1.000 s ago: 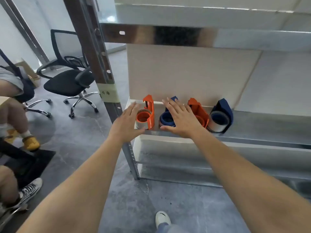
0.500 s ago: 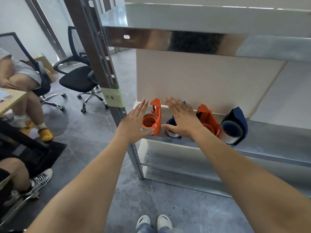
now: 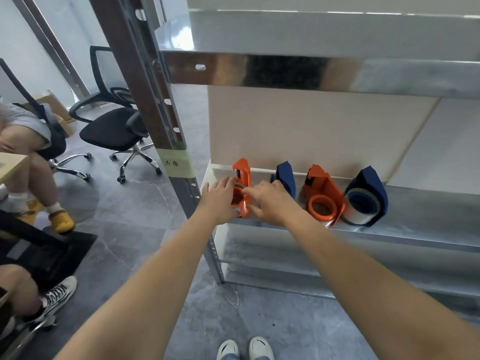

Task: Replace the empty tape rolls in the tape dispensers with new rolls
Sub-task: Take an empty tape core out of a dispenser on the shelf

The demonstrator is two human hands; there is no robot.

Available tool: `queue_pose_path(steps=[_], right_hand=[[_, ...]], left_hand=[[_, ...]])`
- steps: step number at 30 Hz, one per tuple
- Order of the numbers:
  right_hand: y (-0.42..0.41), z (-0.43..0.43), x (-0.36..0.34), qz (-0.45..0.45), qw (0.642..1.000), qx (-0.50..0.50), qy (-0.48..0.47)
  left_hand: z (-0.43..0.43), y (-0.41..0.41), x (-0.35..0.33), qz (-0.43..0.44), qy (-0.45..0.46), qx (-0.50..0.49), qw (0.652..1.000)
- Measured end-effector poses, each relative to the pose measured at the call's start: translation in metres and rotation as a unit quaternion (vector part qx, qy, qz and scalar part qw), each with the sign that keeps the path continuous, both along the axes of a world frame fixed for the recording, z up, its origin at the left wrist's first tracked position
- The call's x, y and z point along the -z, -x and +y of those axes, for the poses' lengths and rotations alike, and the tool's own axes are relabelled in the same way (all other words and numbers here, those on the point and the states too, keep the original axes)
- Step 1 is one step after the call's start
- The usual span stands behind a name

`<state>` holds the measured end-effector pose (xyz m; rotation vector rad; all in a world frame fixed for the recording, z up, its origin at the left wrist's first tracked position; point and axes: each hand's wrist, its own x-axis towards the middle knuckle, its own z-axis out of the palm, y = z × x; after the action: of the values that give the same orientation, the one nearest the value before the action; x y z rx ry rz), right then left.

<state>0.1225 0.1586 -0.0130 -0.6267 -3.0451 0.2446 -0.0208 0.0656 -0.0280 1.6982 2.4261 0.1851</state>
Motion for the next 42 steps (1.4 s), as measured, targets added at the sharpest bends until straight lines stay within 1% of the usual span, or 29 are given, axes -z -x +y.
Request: queue_pose_path(steps=[3,5,8,10,12,14,21,28,31,35,42], right_hand=[[0.005,-0.005,0.005,0.006,1.0,-0.007,0.02],[0.008,-0.007,0.007,0.02,0.999,-0.002,0.035],[0.01,-0.009,0.011,0.041,0.998,0.0,0.039],[0.013,-0.007,0.013,0.04,0.998,0.003,0.045],[0.012,-0.007,0.013,0.053,0.998,0.007,0.046],[0.014,-0.006,0.015,0.056,0.997,0.011,0.043],[0.011,-0.002,0.021,0.045,0.998,0.023,0.035],[-0.011,0.025,0.012,0.011,0.999,0.052,-0.002],[-0.019,0.033,0.013,0.038,0.996,0.074,0.01],[-0.012,0.029,0.018,0.044,0.997,0.05,0.029],[-0.021,0.023,0.029,0.063,0.993,0.065,0.079]], left_hand=[[0.005,0.0,0.006,-0.116,-0.009,-0.052,0.992],[0.008,0.003,0.012,-0.175,-0.029,-0.077,0.981],[0.009,0.004,0.019,-0.222,-0.078,-0.111,0.966],[0.011,0.006,0.025,-0.275,-0.081,-0.123,0.95],[0.012,0.005,0.025,-0.294,-0.087,-0.139,0.942],[0.013,0.007,0.025,-0.3,-0.098,-0.148,0.937],[0.011,0.012,0.019,-0.267,-0.078,-0.133,0.951],[0.016,0.019,0.015,-0.248,-0.05,-0.134,0.958],[0.018,0.019,0.015,-0.246,-0.044,-0.136,0.959],[0.017,0.019,0.014,-0.241,-0.039,-0.137,0.96],[0.016,0.018,0.015,-0.241,-0.045,-0.138,0.96]])
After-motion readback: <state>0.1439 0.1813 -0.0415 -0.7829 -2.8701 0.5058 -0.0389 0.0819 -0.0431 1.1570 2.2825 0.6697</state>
